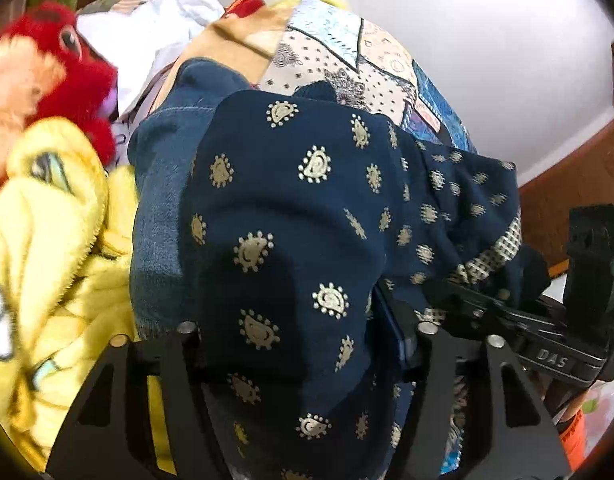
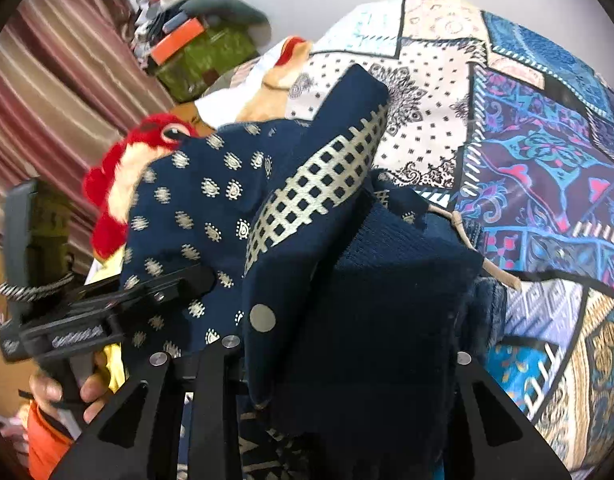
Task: Fold large clothes
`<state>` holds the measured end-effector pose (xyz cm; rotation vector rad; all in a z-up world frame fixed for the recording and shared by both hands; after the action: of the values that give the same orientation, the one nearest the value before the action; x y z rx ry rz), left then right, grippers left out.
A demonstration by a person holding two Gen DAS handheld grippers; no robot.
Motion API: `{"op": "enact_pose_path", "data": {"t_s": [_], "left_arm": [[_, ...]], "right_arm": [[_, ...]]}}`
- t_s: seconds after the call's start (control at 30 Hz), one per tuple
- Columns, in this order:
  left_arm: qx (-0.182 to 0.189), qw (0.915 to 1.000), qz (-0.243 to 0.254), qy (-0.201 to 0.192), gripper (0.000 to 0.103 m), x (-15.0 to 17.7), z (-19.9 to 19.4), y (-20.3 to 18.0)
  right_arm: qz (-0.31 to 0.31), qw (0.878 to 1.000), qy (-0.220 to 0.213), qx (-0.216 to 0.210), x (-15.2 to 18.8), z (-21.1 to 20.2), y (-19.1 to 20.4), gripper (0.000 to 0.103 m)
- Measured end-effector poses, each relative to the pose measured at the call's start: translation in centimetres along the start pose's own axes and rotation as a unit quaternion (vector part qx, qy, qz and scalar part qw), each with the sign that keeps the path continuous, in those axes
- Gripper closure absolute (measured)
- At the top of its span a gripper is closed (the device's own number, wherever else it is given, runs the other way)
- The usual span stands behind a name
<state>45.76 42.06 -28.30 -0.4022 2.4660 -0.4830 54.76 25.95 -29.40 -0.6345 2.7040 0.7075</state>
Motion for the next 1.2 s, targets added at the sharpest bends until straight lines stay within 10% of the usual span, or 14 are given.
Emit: {"op": "enact_pose_path", "data": {"t_s": [0.17, 0.47, 0.77, 1.0, 1.2], "left_arm": [[-0.008, 0.9993, 0.034, -0.015, 0.037, 0.9, -2.0, -1.3], [-0.119, 0.9853, 0.114, -0.045, 0.035, 3.6, -6.4, -4.3], [-0.155, 0.9708, 0.183, 0.004, 0.019, 10.6, -5.1, -6.9], [-0.138, 0.9823, 0.126, 0.005, 0.019, 14.2, -7.8, -6.1], [-0.156, 0.9749, 0.142, -0.071, 0.019, 13.9, -15.4, -10.8]], "right_arm": [[-0.021, 1.0, -0.008, -0.003, 0.2, -1.2, -0.7, 0.068], [-0.051, 0.989, -0.116, 0.077, 3.1, -7.9, 0.2, 0.023], [-0.107, 0.985, -0.046, 0.127, 9.1, -5.5, -0.3, 0.022], [-0.111, 0.984, -0.028, 0.14, 14.1, -7.4, -2.4, 0.022], [-0.13, 0.978, -0.099, 0.132, 17.0, -15.0, 0.3, 0.022]]}}
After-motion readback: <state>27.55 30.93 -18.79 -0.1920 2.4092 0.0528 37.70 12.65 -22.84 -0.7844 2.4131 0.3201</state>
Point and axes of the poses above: each gripper's, at about its wrist camera, not at the fingertips, and z roughly the way its jaws point, y to its left, x to its underside, the point moved 2 cm from there along z, roughly the way its jaws point, and after that the axes turned 10 degrees about z, right-handed, at the moved point
